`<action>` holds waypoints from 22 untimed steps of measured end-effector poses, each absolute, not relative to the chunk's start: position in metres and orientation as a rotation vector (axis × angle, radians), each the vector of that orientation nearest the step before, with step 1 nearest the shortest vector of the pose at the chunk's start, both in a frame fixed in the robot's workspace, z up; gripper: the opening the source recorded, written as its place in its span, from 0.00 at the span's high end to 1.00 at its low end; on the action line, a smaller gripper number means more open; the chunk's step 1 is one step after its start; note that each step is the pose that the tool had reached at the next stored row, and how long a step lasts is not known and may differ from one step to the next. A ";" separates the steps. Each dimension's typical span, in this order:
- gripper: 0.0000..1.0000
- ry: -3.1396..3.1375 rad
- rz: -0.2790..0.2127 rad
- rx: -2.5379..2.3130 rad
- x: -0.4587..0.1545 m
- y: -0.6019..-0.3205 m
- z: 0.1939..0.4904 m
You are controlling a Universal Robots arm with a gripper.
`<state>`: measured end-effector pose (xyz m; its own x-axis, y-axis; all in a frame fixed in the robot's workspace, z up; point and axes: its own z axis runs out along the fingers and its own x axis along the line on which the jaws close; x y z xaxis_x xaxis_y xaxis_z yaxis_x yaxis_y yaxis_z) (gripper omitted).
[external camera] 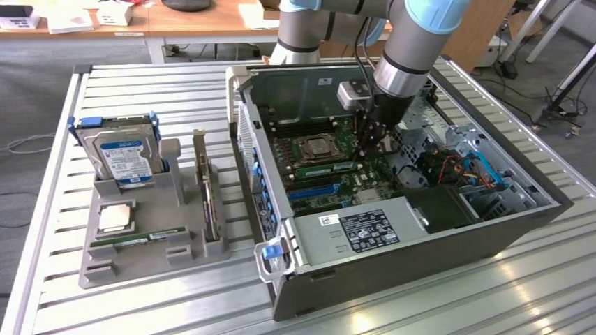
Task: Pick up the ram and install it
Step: 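Press down the ram until it locks into place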
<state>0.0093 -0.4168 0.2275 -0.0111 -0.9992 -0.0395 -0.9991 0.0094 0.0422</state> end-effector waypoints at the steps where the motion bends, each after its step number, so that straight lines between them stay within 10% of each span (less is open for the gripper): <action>1: 0.89 -2.231 -0.091 2.208 0.009 -0.417 0.227; 22: 0.89 -2.230 -0.090 2.208 0.009 -0.417 0.225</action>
<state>0.0093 -0.4169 0.2248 -0.0110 -0.9992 -0.0391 -0.9991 0.0094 0.0422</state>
